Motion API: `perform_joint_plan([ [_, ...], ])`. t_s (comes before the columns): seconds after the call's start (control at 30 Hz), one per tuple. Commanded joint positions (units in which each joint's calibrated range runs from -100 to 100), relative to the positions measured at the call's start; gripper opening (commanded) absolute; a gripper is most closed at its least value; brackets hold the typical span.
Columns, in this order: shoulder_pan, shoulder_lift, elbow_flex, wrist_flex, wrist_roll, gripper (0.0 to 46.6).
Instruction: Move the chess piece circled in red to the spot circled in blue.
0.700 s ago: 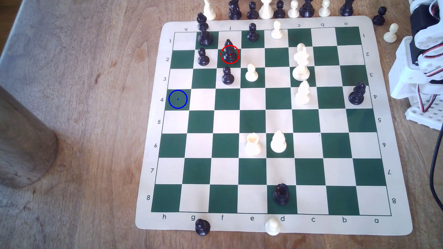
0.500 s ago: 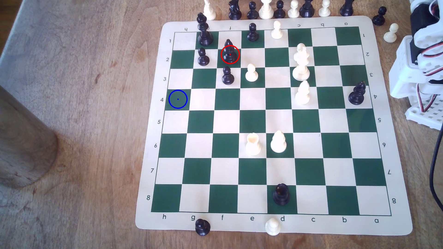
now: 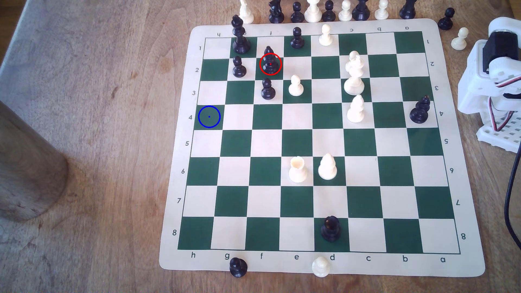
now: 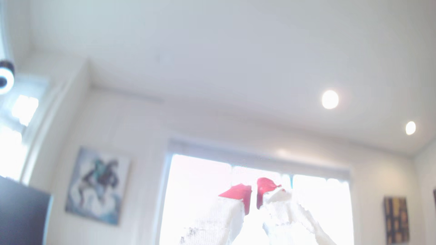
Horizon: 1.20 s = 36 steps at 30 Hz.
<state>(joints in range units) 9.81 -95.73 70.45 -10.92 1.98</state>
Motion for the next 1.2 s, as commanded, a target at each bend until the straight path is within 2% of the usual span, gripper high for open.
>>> perform_joint_plan([
  [0.0,1.49,-0.11,-9.16,18.37,-0.29,0.2],
  [0.03,1.65,0.23,-11.06,27.38,-0.39,0.2],
  [0.17,2.67,0.06,-9.79,34.34,-0.39,0.2],
  [0.23,4.47,1.24,-11.61,44.17,-0.49,0.2],
  [0.4,2.75,14.06,-19.68,61.78,-2.39,0.2],
  [0.57,4.62,29.51,-24.57,61.69,-3.76,0.7],
  [0.73,0.87,42.84,-34.45,62.35,-6.79,1.2],
  [0.77,0.56,49.29,-40.08,62.92,-8.01,1.4],
  [0.93,1.18,68.14,-57.48,67.02,-9.72,1.0],
  [1.17,1.65,80.36,-64.55,66.69,-11.14,0.3],
])
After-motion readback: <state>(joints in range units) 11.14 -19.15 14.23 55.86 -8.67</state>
